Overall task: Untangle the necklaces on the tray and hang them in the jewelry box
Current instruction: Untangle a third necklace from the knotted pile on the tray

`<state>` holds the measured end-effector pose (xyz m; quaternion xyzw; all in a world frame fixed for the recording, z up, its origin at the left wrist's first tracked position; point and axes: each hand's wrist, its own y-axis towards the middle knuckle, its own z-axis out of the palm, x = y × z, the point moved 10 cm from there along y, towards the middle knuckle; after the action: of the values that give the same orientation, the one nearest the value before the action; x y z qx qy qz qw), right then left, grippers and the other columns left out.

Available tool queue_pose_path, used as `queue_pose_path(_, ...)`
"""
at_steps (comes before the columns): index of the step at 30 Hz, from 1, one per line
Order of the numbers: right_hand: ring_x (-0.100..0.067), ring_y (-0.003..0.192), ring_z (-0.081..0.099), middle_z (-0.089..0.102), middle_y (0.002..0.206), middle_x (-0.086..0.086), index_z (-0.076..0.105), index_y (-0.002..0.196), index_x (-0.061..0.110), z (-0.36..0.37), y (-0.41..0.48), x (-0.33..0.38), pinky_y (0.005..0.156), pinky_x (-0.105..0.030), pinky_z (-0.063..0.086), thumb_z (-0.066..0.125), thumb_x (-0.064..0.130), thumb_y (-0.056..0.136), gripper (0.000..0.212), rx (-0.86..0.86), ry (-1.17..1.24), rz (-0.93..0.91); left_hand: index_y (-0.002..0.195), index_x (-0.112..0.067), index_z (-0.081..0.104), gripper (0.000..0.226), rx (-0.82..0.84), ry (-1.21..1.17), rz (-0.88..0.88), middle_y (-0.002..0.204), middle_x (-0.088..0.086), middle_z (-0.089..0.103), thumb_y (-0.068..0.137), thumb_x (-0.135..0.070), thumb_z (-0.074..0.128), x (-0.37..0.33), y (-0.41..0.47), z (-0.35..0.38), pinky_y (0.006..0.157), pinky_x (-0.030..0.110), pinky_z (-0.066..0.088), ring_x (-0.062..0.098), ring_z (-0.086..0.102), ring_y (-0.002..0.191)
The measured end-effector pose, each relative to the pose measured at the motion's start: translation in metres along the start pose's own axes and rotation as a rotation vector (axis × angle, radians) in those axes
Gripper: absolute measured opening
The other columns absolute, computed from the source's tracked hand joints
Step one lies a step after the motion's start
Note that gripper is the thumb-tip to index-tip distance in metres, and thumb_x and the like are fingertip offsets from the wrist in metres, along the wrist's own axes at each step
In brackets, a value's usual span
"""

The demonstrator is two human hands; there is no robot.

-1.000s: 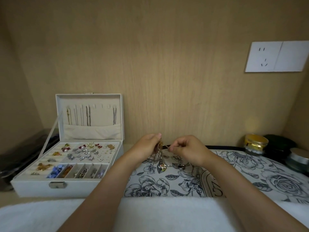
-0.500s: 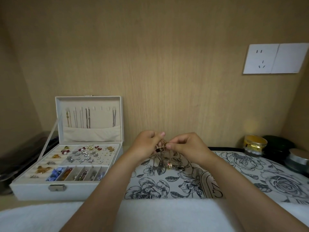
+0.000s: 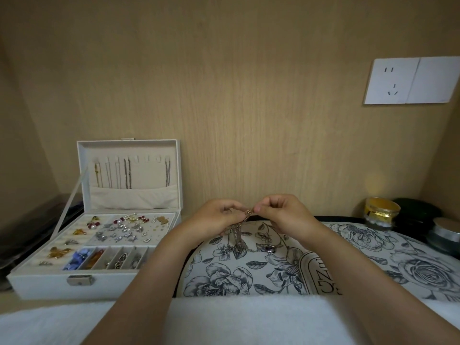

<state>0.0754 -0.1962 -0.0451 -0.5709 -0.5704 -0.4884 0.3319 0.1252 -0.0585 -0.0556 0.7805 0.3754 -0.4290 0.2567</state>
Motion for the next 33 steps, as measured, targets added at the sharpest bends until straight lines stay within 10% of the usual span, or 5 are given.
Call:
queue_pose_path(9, -0.007, 0.052, 0.045, 0.052, 0.06, 0.003, 0.076, 0.089, 0.011, -0.006, 0.002, -0.003, 0.053, -0.016, 0.038, 0.073, 0.014, 0.09, 0.005, -0.015, -0.03, -0.04, 0.089, -0.03, 0.077, 0.006, -0.107, 0.015, 0.045, 0.079, -0.015, 0.071, 0.085, -0.034, 0.075, -0.006, -0.001, -0.003, 0.067, 0.014, 0.045, -0.004, 0.063, 0.07)
queue_pose_path(21, -0.018, 0.058, 0.047, 0.066, 0.067, -0.016, 0.077, 0.076, 0.023, -0.019, -0.001, 0.02, 0.057, -0.031, 0.043, 0.085, 0.018, 0.076, 0.01, -0.157, -0.127, -0.31, 0.1, -0.017, 0.074, 0.013, -0.106, -0.248, 0.0, 0.085, 0.0, 0.077, 0.092, -0.026, 0.067, 0.0, 0.003, 0.005, 0.084, 0.035, 0.057, 0.014, 0.066, 0.076)
queue_pose_path(25, -0.006, 0.054, 0.043, 0.058, 0.057, 0.002, 0.077, 0.075, 0.024, -0.022, -0.003, 0.024, 0.054, -0.021, 0.04, 0.084, 0.013, 0.077, 0.013, -0.195, -0.129, -0.344, 0.108, -0.017, 0.073, 0.022, -0.039, -0.415, -0.034, 0.071, -0.007, 0.072, 0.087, -0.014, 0.073, 0.002, 0.001, 0.012, 0.062, 0.019, 0.051, 0.008, 0.062, 0.067)
queue_pose_path(33, -0.003, 0.054, 0.047, 0.065, 0.072, 0.016, 0.072, 0.07, 0.026, -0.018, 0.0, 0.016, 0.056, -0.016, 0.042, 0.08, 0.005, 0.079, 0.025, -0.12, -0.117, -0.274, 0.088, -0.02, 0.076, 0.009, -0.117, -0.405, -0.024, 0.071, -0.005, 0.068, 0.08, -0.019, 0.08, 0.006, 0.0, 0.002, 0.068, 0.028, 0.05, 0.015, 0.055, 0.067)
